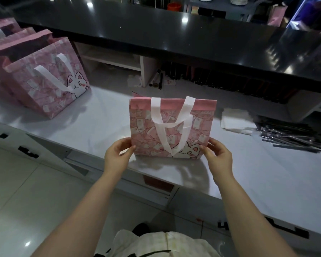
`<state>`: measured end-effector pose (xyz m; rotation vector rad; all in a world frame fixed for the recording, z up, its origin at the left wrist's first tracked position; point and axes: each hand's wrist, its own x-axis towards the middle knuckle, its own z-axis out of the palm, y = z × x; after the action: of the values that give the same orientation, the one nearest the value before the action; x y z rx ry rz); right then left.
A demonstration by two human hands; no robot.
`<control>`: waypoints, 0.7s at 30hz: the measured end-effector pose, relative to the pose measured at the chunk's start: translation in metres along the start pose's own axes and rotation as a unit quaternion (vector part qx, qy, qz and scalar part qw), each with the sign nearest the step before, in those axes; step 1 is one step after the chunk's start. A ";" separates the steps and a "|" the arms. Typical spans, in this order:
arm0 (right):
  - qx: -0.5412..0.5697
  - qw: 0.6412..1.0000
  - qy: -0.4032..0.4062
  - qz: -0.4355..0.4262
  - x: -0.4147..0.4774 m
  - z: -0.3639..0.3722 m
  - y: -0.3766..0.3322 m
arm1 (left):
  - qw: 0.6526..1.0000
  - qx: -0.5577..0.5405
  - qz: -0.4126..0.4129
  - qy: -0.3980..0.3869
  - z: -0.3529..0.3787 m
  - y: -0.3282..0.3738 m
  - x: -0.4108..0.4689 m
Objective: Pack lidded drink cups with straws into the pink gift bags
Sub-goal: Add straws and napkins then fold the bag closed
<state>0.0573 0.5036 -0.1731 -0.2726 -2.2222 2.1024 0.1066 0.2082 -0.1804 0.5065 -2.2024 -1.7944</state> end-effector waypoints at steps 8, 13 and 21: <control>0.003 0.999 0.039 -0.004 0.000 0.006 0.002 | 0.999 0.002 -0.040 0.000 0.007 0.002 0.015; -0.006 0.999 0.040 0.007 -0.002 0.002 0.007 | 0.999 -0.008 -0.048 0.002 0.008 -0.003 0.014; 0.019 0.997 0.068 0.015 -0.004 0.013 0.005 | 0.998 -0.026 -0.046 0.026 0.009 0.002 0.005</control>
<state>0.0596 0.4905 -0.1783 -0.4343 -2.1124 2.0715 0.0985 0.2144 -0.1807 0.6460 -2.1231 -1.8569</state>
